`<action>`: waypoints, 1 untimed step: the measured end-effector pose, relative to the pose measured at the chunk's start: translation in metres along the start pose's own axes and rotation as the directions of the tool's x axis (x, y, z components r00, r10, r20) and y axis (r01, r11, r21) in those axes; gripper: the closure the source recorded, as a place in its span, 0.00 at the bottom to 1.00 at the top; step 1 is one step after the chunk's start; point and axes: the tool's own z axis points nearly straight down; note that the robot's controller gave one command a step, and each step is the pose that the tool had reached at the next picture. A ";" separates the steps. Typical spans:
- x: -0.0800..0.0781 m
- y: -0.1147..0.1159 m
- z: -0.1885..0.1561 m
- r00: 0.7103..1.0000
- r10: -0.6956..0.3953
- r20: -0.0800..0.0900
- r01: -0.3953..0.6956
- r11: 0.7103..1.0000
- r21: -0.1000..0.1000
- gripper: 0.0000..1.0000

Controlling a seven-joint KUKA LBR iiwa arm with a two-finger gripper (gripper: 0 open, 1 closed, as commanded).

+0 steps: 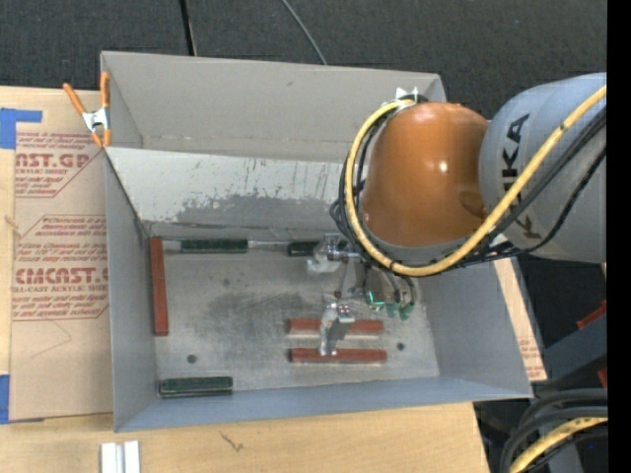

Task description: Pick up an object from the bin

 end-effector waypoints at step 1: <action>-0.010 -0.027 0.056 0.998 -0.057 0.007 0.057 0.998 0.000 0.00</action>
Offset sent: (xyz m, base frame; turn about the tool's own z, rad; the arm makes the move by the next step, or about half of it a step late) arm 0.0266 -0.0485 -0.1104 -0.0825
